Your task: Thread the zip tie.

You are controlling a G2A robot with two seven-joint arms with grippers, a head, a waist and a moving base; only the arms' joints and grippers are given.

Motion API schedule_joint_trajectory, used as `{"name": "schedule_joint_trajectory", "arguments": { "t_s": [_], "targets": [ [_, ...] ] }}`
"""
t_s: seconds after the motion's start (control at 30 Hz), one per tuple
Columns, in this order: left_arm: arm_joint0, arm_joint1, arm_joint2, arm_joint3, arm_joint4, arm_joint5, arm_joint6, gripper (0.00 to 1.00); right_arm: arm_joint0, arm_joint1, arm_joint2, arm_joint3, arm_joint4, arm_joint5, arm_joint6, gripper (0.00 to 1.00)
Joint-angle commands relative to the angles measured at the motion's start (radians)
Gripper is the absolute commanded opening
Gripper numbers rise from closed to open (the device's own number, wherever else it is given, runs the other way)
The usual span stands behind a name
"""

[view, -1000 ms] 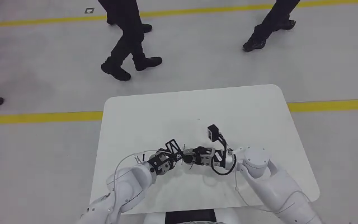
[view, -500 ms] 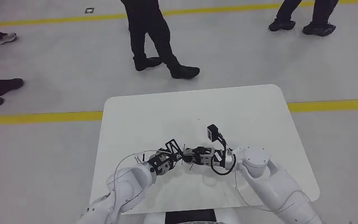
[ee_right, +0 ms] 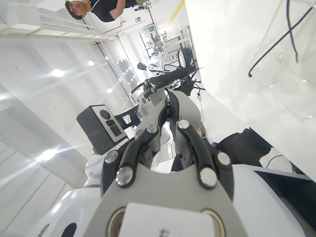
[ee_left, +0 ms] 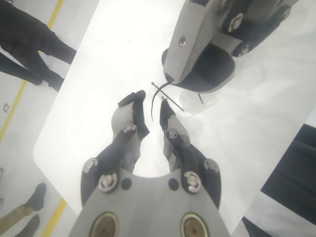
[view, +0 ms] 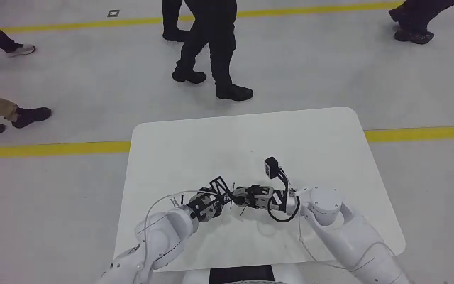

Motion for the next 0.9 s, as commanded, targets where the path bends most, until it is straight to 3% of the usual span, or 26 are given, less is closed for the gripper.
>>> {"name": "schedule_joint_trajectory", "arguments": {
  "t_s": [0.0,0.3,0.57,0.63,0.73,0.87],
  "targets": [
    [0.0,0.0,0.0,0.0,0.0,0.0,0.0,1.0,-0.004,0.002,0.007,-0.003,-0.002,-0.006,0.002,0.0],
    [0.0,0.0,0.0,0.0,0.0,0.0,0.0,1.0,-0.034,0.017,0.052,-0.022,-0.011,-0.038,0.029,0.0],
    [0.0,0.0,0.0,0.002,-0.003,0.003,0.004,1.0,-0.036,0.018,0.053,-0.022,-0.013,-0.04,0.02,0.0],
    [0.0,-0.001,-0.011,0.016,-0.037,0.014,0.032,1.0,-0.039,0.018,0.053,-0.022,-0.018,-0.052,0.009,0.0],
    [0.016,0.006,-0.058,0.02,-0.126,-0.013,0.081,1.0,-0.048,0.024,0.071,-0.023,-0.026,-0.082,0.026,0.0],
    [0.045,0.038,-0.107,0.019,-0.267,-0.013,0.149,1.0,-0.067,0.034,0.105,-0.031,-0.041,-0.13,0.065,0.0]
  ]
}}
